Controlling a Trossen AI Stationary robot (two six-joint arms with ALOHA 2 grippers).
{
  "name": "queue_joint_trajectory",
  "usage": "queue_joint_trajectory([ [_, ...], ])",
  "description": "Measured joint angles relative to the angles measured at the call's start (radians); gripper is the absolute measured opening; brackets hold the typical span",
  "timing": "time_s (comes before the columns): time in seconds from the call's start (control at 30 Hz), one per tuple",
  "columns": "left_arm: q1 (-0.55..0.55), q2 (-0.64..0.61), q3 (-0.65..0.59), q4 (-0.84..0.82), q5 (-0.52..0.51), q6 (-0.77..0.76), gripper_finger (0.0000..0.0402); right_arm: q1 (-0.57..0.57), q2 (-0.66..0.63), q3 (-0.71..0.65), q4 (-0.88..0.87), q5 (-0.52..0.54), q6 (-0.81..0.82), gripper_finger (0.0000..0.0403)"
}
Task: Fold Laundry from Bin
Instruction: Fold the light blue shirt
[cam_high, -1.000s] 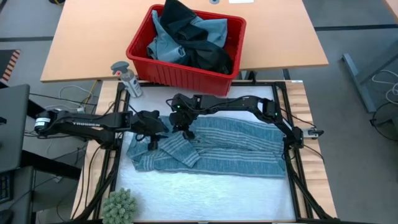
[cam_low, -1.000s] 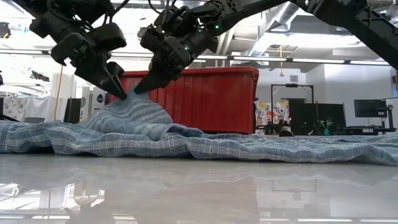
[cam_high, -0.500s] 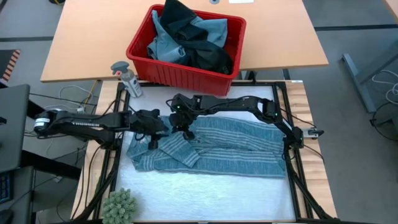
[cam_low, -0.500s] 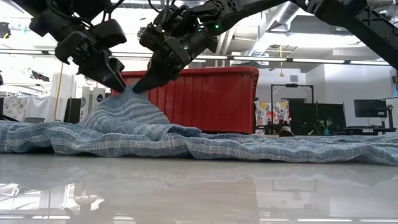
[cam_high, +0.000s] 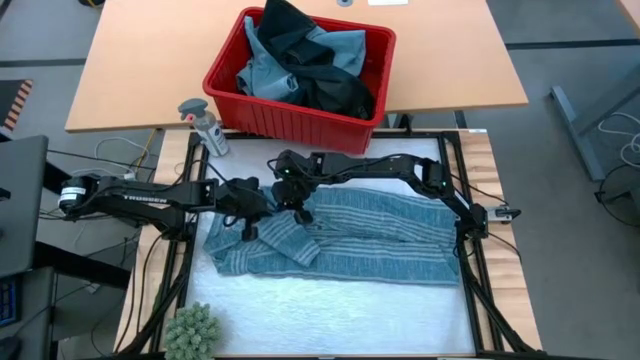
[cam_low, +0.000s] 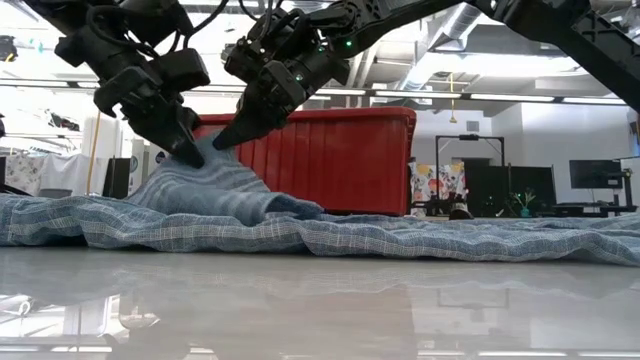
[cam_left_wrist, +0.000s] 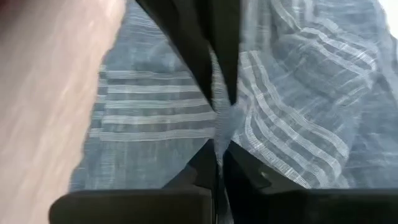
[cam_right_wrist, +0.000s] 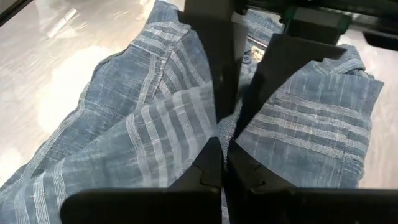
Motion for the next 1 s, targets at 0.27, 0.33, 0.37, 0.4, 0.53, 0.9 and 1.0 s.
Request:
queue_joint_trajectory([
  [0.27, 0.000, 0.000, 0.000, -0.021, -0.029, -0.044, 0.0000, -0.016, 0.000, 0.000, -0.014, 0.057, 0.118, 0.0088],
  [0.33, 0.000, 0.000, 0.000, -0.025, -0.034, -0.045, 0.0000, -0.044, -0.007, 0.000, -0.049, 0.033, 0.153, 0.0119],
  [0.37, 0.000, 0.000, 0.000, -0.027, -0.039, -0.047, 0.0000, -0.059, -0.010, 0.000, -0.061, 0.003, 0.165, 0.0136],
  [0.4, 0.000, 0.000, 0.000, -0.028, -0.046, -0.051, 0.0000, -0.074, -0.013, 0.000, -0.066, -0.028, 0.193, 0.0150],
  [0.53, 0.000, 0.000, 0.000, -0.034, -0.065, -0.074, 0.0000, -0.129, -0.049, 0.001, -0.179, -0.199, 0.337, 0.0172],
  [0.9, 0.000, 0.000, 0.000, -0.042, -0.066, -0.114, 0.0000, -0.036, -0.182, -0.247, -0.461, -0.164, 0.421, 0.0149],
  [1.0, 0.000, 0.000, 0.000, -0.045, -0.066, -0.116, 0.0000, 0.011, -0.298, -0.423, -0.324, -0.053, 0.548, 0.0144],
])
